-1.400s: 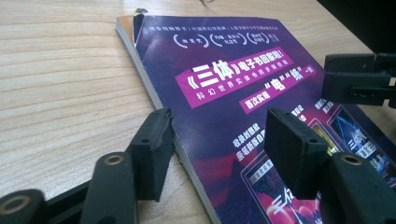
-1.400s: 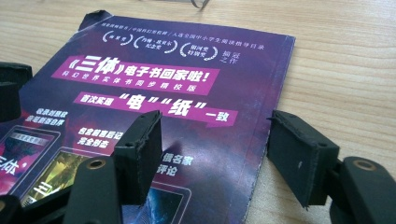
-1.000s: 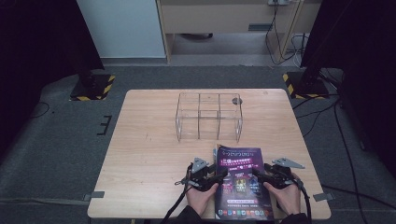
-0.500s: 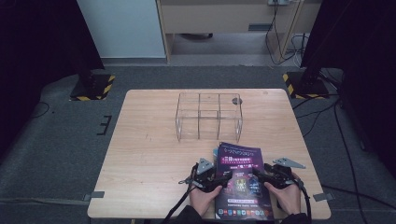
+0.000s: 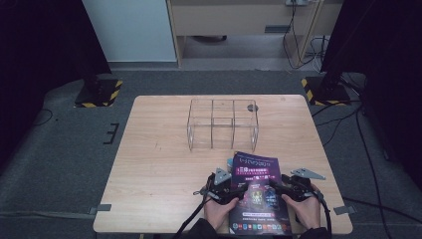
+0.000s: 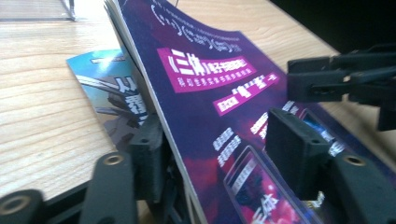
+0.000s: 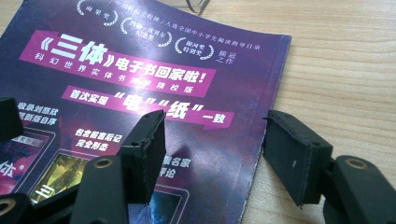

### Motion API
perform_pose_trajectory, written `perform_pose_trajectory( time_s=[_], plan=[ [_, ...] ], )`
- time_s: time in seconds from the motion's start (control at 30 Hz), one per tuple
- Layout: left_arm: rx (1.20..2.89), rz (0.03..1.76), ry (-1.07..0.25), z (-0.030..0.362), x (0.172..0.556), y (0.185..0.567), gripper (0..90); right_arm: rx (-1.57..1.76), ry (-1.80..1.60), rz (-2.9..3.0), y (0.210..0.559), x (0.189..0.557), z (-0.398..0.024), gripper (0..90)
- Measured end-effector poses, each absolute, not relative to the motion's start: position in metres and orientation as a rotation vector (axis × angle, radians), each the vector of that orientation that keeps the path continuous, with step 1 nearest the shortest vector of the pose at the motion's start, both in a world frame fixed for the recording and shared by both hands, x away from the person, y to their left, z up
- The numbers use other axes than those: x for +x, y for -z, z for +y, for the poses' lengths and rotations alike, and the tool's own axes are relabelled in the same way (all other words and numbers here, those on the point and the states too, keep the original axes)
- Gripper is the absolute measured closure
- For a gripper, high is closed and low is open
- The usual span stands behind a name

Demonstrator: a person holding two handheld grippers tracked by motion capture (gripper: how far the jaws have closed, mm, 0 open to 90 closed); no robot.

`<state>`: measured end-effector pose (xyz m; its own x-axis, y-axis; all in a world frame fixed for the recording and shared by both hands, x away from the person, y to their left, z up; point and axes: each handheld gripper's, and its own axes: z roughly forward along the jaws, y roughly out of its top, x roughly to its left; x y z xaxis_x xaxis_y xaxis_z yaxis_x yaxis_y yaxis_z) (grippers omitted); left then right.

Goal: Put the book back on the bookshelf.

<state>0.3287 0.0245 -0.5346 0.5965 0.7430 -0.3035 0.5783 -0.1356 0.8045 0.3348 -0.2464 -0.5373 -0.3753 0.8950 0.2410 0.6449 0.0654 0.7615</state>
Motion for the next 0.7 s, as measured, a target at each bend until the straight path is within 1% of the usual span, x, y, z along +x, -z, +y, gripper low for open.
perform_pose_trajectory(
  time_s=[0.07, 0.1, 0.13, 0.17, 0.2, 0.23, 0.27, 0.5, 0.7],
  plan=[
    [1.830, 1.077, -0.214, 0.0237, 0.3287, 0.5344, 48.4, 1.549, -1.207, 2.053, 0.5372, 0.3348, -0.2461, 38.8],
    [1.834, 1.084, -0.234, 0.0229, 0.3283, 0.5342, 48.4, 1.549, -1.207, 2.053, 0.5372, 0.3348, -0.2461, 38.8],
    [1.844, 1.097, -0.268, 0.0224, 0.3275, 0.5337, 56.7, 1.546, -1.203, 2.049, 0.5374, 0.3348, -0.2454, 38.5],
    [1.844, 1.097, -0.268, 0.0224, 0.3275, 0.5337, 59.4, 1.546, -1.203, 2.049, 0.5374, 0.3348, -0.2454, 38.5],
    [1.846, 1.103, -0.280, 0.0227, 0.3274, 0.5336, 59.4, 1.546, -1.202, 2.049, 0.5374, 0.3348, -0.2452, 38.2],
    [1.843, 1.112, -0.287, 0.0228, 0.3274, 0.5335, 65.9, 1.541, -1.201, 2.054, 0.5374, 0.3347, -0.2452, 37.8],
    [1.843, 1.114, -0.290, 0.0230, 0.3275, 0.5335, 65.9, 1.541, -1.201, 2.054, 0.5374, 0.3347, -0.2452, 37.8],
    [1.877, 1.069, -0.367, 0.0201, 0.3234, 0.5317, 73.7, 1.552, -1.212, 2.052, 0.5373, 0.3349, -0.2459, 37.1],
    [1.857, 1.039, -0.361, 0.0222, 0.3217, 0.5290, 76.4, 1.555, -1.228, 2.058, 0.5373, 0.3352, -0.2463, 35.0]
  ],
)
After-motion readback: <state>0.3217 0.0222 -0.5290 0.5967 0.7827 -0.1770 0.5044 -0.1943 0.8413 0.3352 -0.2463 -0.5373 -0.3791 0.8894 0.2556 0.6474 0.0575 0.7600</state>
